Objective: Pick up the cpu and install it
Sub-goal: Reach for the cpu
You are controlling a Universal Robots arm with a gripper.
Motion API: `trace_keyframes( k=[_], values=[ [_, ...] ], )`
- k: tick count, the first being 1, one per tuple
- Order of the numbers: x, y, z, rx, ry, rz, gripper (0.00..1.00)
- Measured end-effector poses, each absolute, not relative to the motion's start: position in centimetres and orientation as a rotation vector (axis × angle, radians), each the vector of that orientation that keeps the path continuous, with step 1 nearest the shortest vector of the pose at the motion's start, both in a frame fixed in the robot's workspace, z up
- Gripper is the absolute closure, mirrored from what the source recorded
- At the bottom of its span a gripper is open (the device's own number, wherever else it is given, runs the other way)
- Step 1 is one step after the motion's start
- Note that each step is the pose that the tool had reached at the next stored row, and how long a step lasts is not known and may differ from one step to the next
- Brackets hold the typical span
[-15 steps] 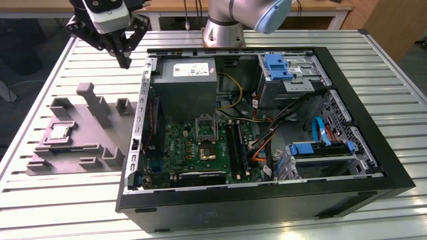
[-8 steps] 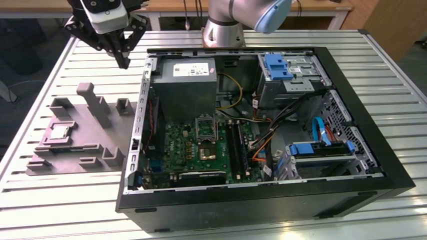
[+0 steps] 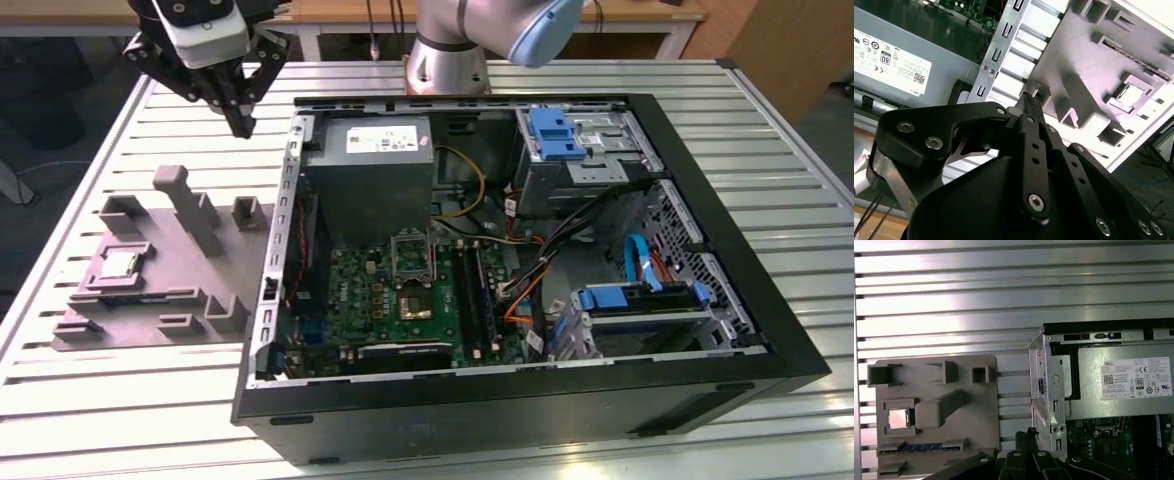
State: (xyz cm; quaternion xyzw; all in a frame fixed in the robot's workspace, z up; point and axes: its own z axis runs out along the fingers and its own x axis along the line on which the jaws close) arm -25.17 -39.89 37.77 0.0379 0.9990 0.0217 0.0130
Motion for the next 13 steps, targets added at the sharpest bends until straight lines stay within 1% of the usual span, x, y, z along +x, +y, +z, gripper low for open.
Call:
trace_keyframes(
  k=[13],
  values=[
    [-25.86, -39.89, 37.69, 0.118, 3.112, 0.068, 0.89]
  ],
)
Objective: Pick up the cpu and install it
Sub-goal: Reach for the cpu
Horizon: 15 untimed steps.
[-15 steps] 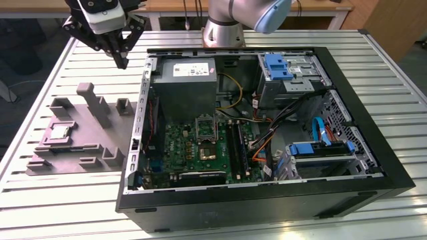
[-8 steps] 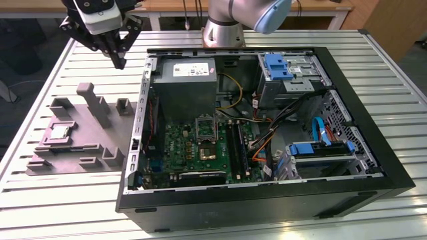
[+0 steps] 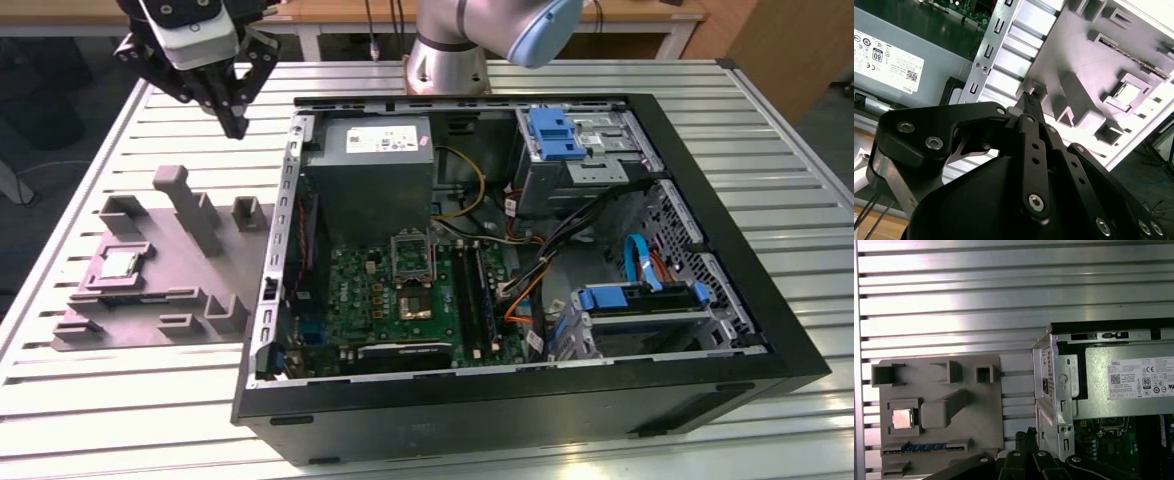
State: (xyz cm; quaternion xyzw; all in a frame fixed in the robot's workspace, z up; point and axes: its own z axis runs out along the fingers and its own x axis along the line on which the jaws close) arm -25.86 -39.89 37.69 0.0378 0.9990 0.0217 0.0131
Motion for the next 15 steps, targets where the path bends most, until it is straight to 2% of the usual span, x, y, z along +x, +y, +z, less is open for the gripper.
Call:
trace_keyframes(
  k=[15],
  values=[
    [-26.36, -39.89, 37.59, 0.118, 3.112, 0.068, 0.89]
  ],
)
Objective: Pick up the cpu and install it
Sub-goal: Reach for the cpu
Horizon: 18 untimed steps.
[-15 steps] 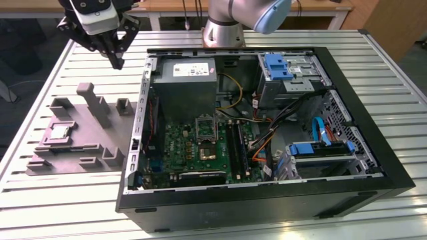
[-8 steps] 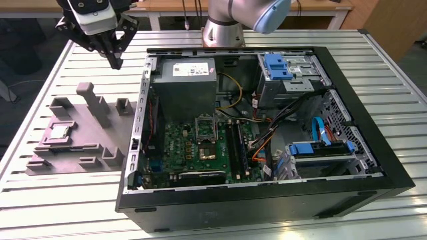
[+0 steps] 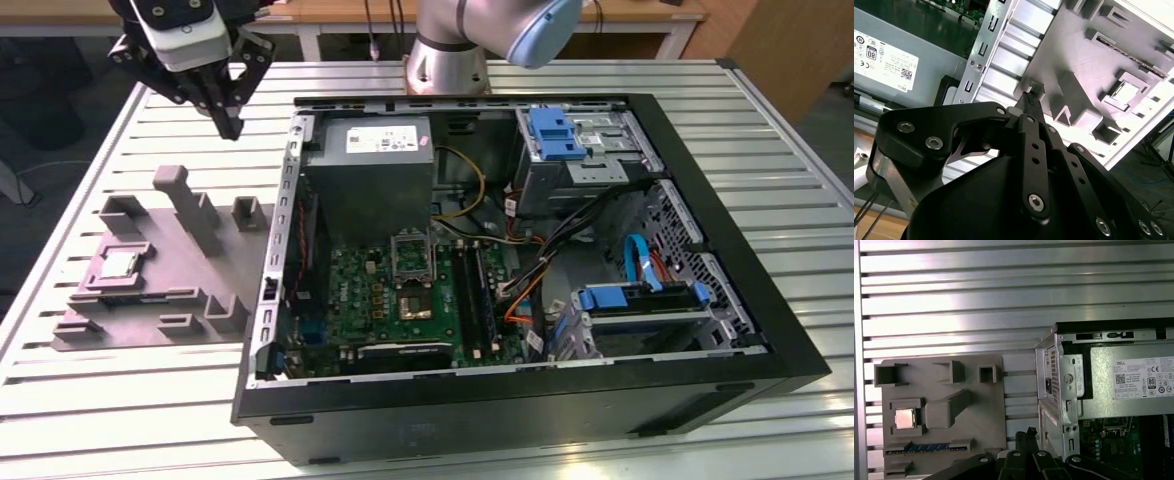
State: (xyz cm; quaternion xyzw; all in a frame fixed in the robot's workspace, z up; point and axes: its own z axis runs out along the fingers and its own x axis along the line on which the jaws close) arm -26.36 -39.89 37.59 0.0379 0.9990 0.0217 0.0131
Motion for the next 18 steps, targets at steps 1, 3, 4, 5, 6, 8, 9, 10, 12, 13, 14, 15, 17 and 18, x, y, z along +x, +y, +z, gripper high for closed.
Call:
trace_keyframes(
  k=[1, 3, 4, 5, 6, 8, 9, 10, 12, 13, 14, 15, 17, 18],
  values=[
    [-26.39, -39.89, 37.58, 0.118, 3.113, 0.068, 0.89],
    [-26.45, -39.89, 37.57, 0.118, 3.113, 0.068, 0.89],
    [-26.49, -39.89, 37.56, 0.118, 3.112, 0.068, 0.89],
    [-26.53, -39.89, 37.54, 0.118, 3.112, 0.068, 0.89],
    [-26.55, -39.89, 37.54, 0.118, 3.112, 0.068, 0.89],
    [-26.61, -39.89, 37.52, 0.118, 3.112, 0.068, 0.89],
    [-26.64, -39.89, 37.51, 0.118, 3.112, 0.068, 0.89],
    [-26.69, -39.89, 37.50, 0.118, 3.113, 0.068, 0.89],
    [-26.80, -39.89, 37.49, 0.118, 3.113, 0.067, 0.89],
    [-26.84, -39.89, 37.47, 0.118, 3.112, 0.068, 0.89],
    [-26.89, -39.89, 37.47, 0.118, 3.113, 0.068, 0.89],
    [-26.93, -39.89, 37.46, 0.118, 3.113, 0.068, 0.89],
    [-27.01, -39.89, 37.45, 0.118, 3.113, 0.068, 0.89],
    [-27.02, -39.89, 37.44, 0.118, 3.112, 0.068, 0.89]
  ],
)
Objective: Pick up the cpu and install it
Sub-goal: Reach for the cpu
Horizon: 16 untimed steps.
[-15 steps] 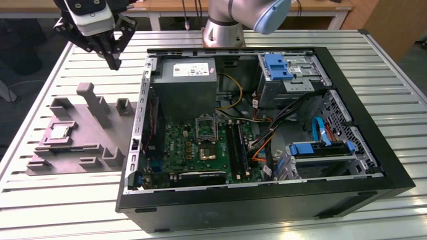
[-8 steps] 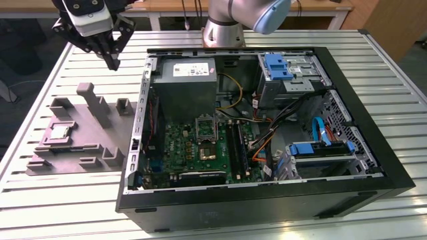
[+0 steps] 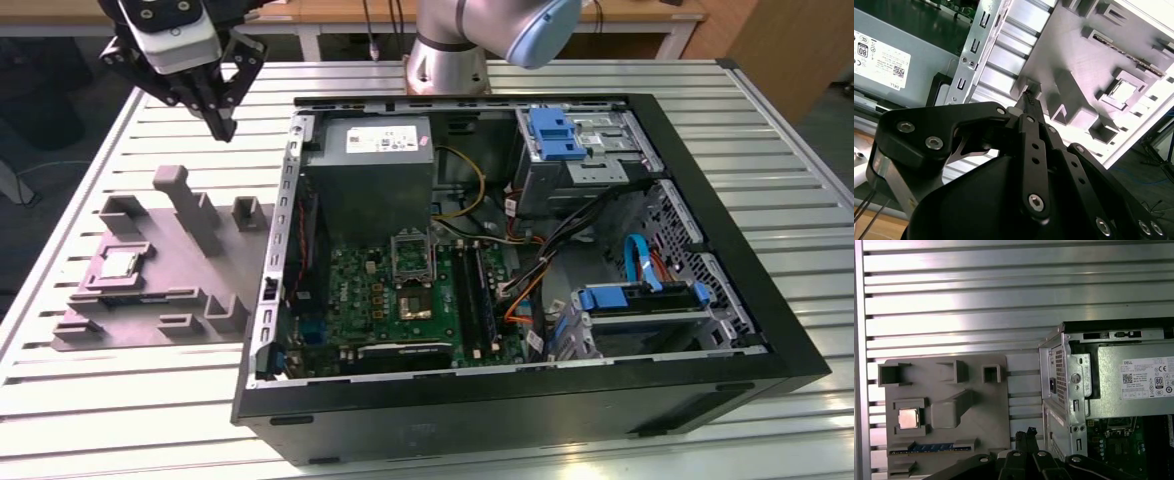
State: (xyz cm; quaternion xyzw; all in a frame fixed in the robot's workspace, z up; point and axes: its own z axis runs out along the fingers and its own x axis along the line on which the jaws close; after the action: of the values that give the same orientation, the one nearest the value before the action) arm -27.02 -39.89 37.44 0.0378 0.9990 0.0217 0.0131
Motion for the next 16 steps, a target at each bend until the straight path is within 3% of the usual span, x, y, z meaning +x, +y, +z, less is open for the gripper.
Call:
trace_keyframes(
  k=[16],
  values=[
    [-27.38, -39.89, 37.30, 0.118, 3.112, 0.068, 0.89]
  ],
)
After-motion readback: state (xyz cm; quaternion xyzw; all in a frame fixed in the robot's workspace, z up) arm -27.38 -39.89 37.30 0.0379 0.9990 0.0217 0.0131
